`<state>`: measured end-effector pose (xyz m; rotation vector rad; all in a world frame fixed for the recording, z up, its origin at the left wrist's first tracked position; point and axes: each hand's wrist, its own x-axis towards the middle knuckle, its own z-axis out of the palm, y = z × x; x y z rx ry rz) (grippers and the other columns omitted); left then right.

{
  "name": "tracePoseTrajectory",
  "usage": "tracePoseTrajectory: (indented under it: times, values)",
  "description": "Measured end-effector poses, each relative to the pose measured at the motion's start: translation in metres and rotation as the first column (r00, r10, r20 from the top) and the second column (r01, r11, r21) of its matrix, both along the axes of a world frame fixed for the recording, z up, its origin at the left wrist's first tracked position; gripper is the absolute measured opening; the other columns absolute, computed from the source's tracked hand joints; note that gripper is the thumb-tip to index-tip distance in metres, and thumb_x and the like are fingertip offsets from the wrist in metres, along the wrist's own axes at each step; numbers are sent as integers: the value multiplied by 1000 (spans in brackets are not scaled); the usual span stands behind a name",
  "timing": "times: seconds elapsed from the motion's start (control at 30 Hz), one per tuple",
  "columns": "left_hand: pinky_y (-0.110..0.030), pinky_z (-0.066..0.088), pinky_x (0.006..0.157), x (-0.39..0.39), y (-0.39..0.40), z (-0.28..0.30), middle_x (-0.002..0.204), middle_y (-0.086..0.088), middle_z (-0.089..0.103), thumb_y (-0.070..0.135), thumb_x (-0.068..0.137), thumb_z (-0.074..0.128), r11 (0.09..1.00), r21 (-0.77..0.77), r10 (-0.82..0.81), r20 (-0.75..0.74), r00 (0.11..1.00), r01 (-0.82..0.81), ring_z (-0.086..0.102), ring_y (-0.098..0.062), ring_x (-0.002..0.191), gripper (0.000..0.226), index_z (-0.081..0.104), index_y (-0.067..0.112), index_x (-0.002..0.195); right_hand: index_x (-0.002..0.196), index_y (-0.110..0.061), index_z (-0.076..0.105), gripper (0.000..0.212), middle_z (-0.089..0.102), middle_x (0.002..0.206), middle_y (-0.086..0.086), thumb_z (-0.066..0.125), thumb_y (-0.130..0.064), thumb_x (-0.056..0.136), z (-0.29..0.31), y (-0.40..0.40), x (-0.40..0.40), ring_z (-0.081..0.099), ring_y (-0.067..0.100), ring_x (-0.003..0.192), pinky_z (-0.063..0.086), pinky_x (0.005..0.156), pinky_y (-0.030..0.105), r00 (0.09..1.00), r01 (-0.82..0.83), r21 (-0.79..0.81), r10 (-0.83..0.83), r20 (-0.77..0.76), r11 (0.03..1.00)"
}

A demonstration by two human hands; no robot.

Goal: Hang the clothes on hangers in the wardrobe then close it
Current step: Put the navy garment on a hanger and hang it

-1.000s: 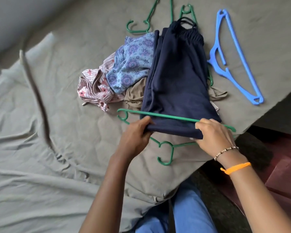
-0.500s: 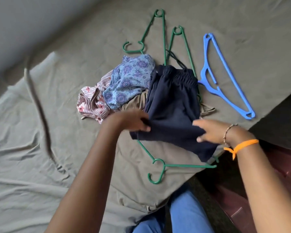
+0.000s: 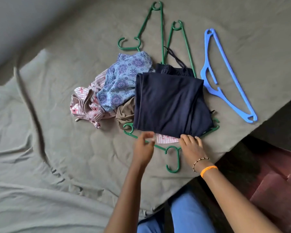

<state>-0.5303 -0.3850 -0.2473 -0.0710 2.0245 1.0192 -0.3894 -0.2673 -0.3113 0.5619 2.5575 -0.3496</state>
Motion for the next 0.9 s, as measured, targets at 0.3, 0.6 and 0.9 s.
tracePoseTrajectory:
  times: [0.3, 0.6, 0.9]
  values:
    - [-25, 40, 71, 33, -62, 17, 95, -1, 54, -15, 88, 30, 809, -86, 585, 209, 783, -582, 55, -15, 78, 33, 47, 10, 102, 77, -25, 43, 13, 54, 61, -1, 56, -24, 77, 44, -22, -9, 41, 17, 70, 38, 57, 28, 873, -84, -245, -47, -485, 966]
    - [-11, 43, 64, 29, -55, 102, 102, -6, 58, -13, 84, 52, 945, 284, 169, 4, 986, -163, 53, -8, 78, 33, 52, 15, 102, 78, -6, 63, 36, 62, 67, 16, 45, -34, 90, 224, -9, -76, 54, 29, 65, 33, 60, 35, 554, 277, -402, -487, -675, 872]
    - [-40, 37, 104, 30, -27, 185, 141, -10, 36, 27, 65, 82, 890, 122, -282, -609, 741, 438, 40, -29, 126, 107, 18, 14, 149, 72, -10, 53, 30, 26, 52, -2, 39, -8, 99, 376, -24, -96, 23, 2, 34, 15, 37, 12, 175, 212, -945, -961, -213, 249]
